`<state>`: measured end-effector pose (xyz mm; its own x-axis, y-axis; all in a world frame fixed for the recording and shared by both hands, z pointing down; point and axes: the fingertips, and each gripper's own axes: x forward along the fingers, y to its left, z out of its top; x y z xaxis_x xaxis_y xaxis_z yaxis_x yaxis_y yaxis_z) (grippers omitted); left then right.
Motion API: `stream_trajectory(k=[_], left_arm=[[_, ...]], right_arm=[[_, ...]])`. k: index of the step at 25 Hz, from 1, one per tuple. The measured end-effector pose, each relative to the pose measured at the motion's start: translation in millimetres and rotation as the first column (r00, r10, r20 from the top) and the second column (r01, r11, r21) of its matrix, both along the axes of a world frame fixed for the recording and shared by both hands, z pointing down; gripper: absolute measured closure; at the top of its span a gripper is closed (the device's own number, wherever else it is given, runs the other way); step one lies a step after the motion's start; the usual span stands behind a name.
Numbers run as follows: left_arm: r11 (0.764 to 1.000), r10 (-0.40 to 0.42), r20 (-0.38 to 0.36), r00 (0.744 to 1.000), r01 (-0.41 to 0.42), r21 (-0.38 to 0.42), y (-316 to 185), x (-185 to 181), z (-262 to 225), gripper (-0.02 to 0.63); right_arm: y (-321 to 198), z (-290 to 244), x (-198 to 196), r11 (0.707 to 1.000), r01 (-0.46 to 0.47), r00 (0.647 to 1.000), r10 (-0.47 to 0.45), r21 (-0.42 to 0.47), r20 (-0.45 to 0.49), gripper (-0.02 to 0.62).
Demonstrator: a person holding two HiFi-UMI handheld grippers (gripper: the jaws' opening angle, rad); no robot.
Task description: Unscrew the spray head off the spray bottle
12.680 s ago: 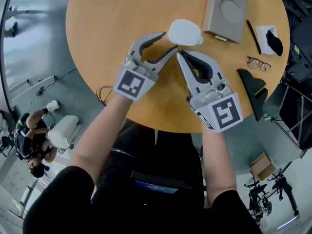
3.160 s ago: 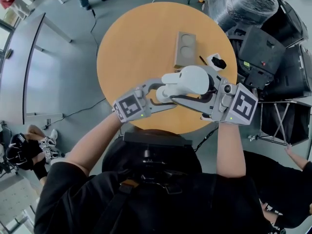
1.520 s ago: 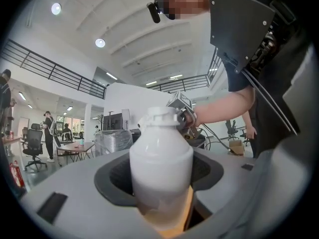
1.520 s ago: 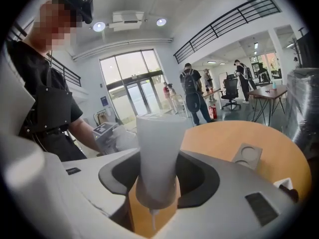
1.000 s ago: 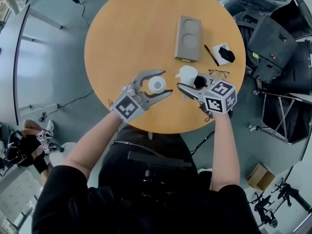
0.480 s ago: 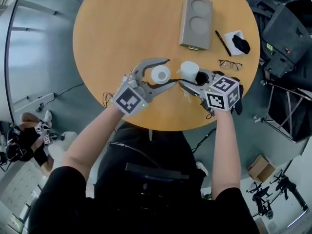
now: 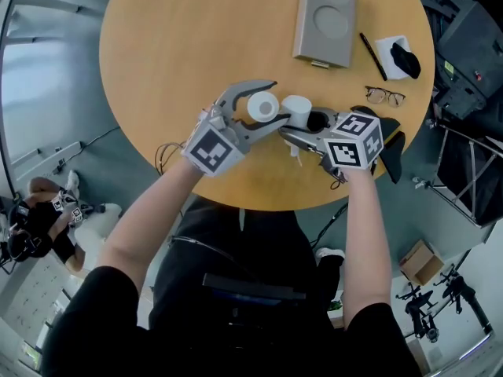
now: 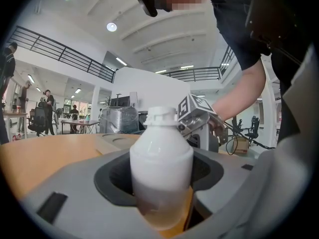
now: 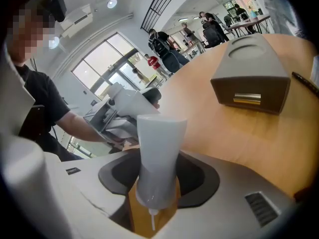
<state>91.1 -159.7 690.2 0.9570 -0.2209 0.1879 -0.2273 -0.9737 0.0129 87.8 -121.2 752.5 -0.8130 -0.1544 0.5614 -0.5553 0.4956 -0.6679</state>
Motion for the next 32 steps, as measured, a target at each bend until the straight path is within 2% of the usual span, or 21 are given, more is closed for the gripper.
stream_trajectory(k=[7,19,24,26,32], left_arm=[[1.000,-0.002,-0.003,1.000,0.002,-0.017,-1,-3,23,0.304],[1.000,0.015,0.017,1.000,-0.015,-0.026,-2,-4,49,0.301],[0.999,0.023,0.040,0.999,-0.023,-0.023,1,-5,53,0.285],[1.000,0.026,0.048,0.999,-0.025,-0.017,1,-5,52,0.269],[0.999,0.044,0.055,0.998,-0.043,-0.010,6,-4,44,0.252]], right_arm=[[-3,26,-5,0.999,0.015,0.999,-0.017,-0.047,-0.041,0.371],[-18,41,7,0.999,-0.030,0.987,0.034,0.024,-0.160,0.367],[-24,47,16,0.997,-0.029,0.967,0.046,0.070,-0.251,0.324],[-23,51,17,0.997,-0.018,0.957,0.039,0.074,-0.287,0.284],[-19,56,17,0.997,-0.002,0.946,0.026,0.073,-0.323,0.232]])
